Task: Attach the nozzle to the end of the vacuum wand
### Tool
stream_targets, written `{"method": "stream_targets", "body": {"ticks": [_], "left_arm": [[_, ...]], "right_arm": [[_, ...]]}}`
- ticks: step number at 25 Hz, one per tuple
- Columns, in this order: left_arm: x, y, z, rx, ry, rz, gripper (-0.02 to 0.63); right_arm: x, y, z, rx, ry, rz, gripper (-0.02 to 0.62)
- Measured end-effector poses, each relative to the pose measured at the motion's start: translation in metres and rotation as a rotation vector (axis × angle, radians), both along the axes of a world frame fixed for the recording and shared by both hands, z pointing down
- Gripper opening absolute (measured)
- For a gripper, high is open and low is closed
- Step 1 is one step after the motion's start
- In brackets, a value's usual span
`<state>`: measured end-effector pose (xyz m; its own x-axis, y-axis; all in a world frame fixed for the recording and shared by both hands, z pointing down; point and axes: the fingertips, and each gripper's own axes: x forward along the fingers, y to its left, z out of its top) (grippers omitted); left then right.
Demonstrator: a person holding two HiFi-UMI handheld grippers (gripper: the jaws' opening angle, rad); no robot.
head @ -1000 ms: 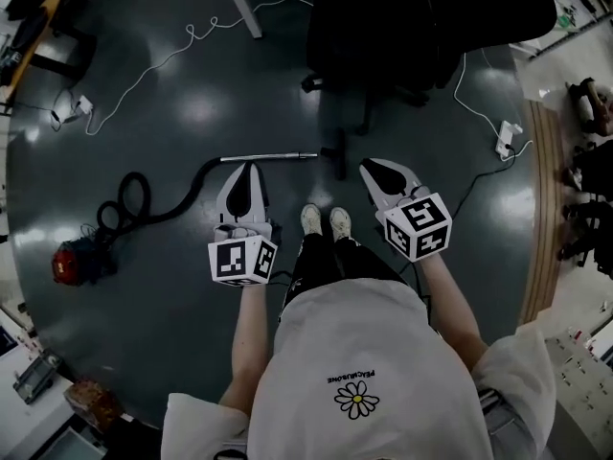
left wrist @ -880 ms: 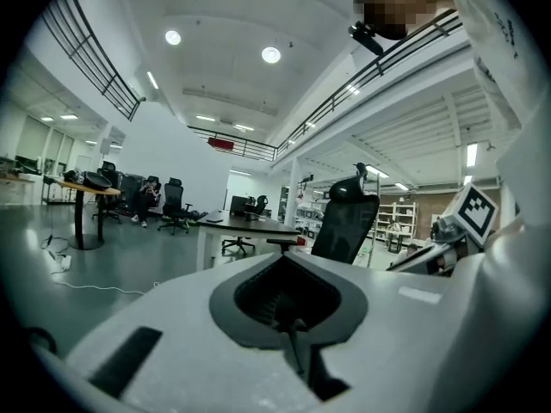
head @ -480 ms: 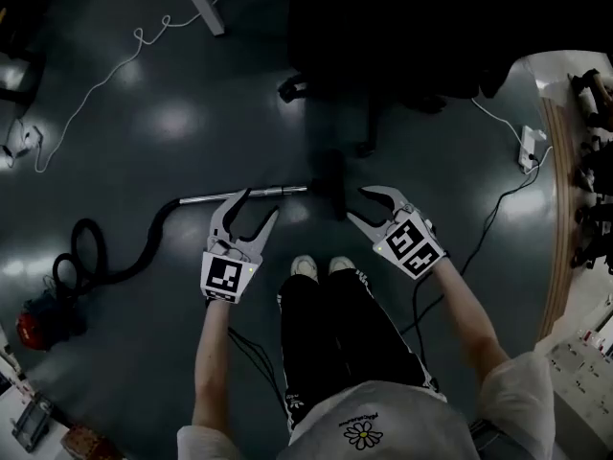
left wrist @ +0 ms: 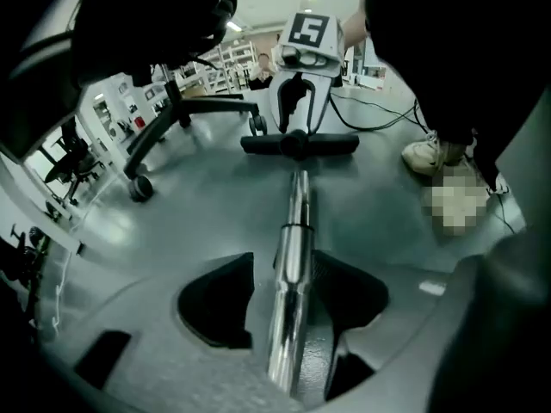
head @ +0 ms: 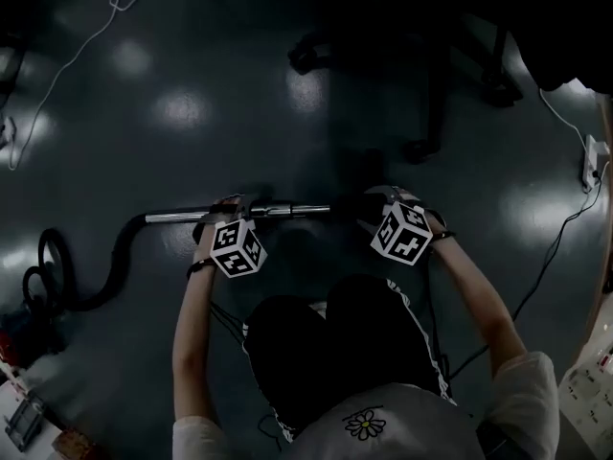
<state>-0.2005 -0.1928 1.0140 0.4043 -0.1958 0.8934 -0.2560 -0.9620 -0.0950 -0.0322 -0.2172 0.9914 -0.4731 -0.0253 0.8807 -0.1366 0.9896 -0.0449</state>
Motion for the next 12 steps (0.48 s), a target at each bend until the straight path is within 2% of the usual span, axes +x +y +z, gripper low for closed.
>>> {"method": "stream_targets", "body": {"ticks": [1,3,5,6,7,12], "left_arm": [[0.0,0.005,0.012,-0.033,-0.019,0.01,0.216],[-0.006,0.005,0.031,-0.07,-0.065,0.033,0.22],[-0.013,0.006,0.047,-0.068,-0.121,0.058,0.239],[-0.015,0.007,0.053,-0.061,-0.137,0.065,0.222],[-0.016,0.007,0.056,-0.061,-0.136,0.062,0.202],[-0.021,0.002,0.053,-0.087,-0.081,0.006,0.201]], "right_arm": [[0.0,-0.001,0.008,0.009,0.029,-0.012,0.177],[-0.006,-0.007,0.017,0.042,0.047,-0.036,0.177],[-0.015,-0.007,0.021,0.061,0.032,-0.056,0.177],[-0.019,-0.004,0.023,0.063,0.024,-0.065,0.178],[-0.023,-0.002,0.025,0.064,0.021,-0.074,0.178],[-0.027,-0.007,0.03,0.028,0.025,-0.091,0.175]]}}
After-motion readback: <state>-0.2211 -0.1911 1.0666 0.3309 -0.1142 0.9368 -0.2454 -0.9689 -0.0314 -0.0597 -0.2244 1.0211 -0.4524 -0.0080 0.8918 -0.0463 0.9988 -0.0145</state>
